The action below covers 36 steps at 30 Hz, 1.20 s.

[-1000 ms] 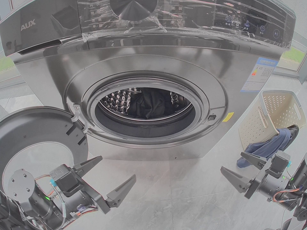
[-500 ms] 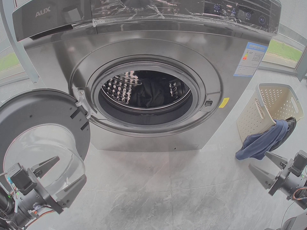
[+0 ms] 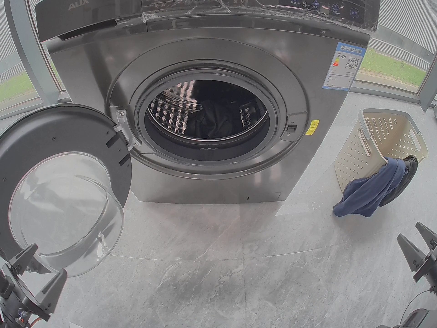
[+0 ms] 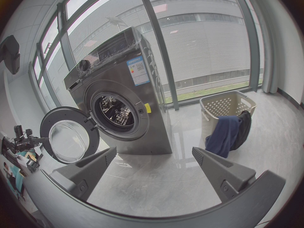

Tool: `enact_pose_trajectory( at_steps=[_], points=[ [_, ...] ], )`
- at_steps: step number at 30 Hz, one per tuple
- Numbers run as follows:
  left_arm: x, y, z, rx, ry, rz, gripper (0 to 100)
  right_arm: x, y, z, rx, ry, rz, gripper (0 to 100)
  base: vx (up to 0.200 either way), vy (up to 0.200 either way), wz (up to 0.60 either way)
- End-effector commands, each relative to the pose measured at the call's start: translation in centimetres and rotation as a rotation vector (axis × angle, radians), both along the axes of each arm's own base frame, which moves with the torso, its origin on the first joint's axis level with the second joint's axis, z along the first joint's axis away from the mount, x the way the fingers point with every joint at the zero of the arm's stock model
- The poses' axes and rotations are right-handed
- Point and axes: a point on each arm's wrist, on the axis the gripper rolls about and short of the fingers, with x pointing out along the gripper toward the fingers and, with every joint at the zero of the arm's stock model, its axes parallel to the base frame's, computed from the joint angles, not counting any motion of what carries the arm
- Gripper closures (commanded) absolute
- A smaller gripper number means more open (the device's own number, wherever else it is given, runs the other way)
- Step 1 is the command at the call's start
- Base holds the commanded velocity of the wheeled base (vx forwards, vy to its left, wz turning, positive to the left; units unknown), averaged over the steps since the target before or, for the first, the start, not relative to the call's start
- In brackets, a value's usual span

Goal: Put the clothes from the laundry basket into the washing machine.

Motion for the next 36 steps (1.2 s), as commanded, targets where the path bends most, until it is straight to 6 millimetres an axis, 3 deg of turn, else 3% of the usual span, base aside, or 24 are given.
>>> enact_pose_trajectory(
  at_steps=[1,6,9,17,21,26,36],
  points=[
    [-2.1,0.9,-0.9,-0.034,-0.097,0.096,0,-2.9,-1.2,-0.8,0.011,-0.11,-0.065,0,-0.2,0.0,0.0],
    [-2.6,0.8,-1.6,-0.018,-0.091,0.148,0,-4.6,-1.4,-2.7,0.0,-0.081,0.018,0,-0.08,0.0,0.0],
    [-3.3,0.7,-2.0,-0.007,-0.127,0.139,0,-4.7,-1.3,-3.2,-0.004,-0.017,0.065,0,0.0,0.0,0.0],
    [-3.8,0.6,-2.9,0.017,-0.111,0.112,0,-6.1,-1.7,-5.3,0.014,0.003,0.017,0,-0.075,0.0,0.0],
    [-3.8,0.6,-3.4,0.049,-0.066,0.125,0,-5.9,-1.9,-4.6,0.011,-0.051,-0.07,0,0.0,0.0,0.0],
    [-3.7,0.9,-4.5,0.133,0.032,0.287,0,-6.0,-1.9,-4.0,-0.084,-0.095,-0.136,0,0.0,0.0,0.0],
    [-4.4,0.8,-5.3,0.153,0.012,0.342,0,-5.9,-1.9,-5.3,-0.128,0.006,-0.208,0,0.0,0.0,0.0]
  ],
)
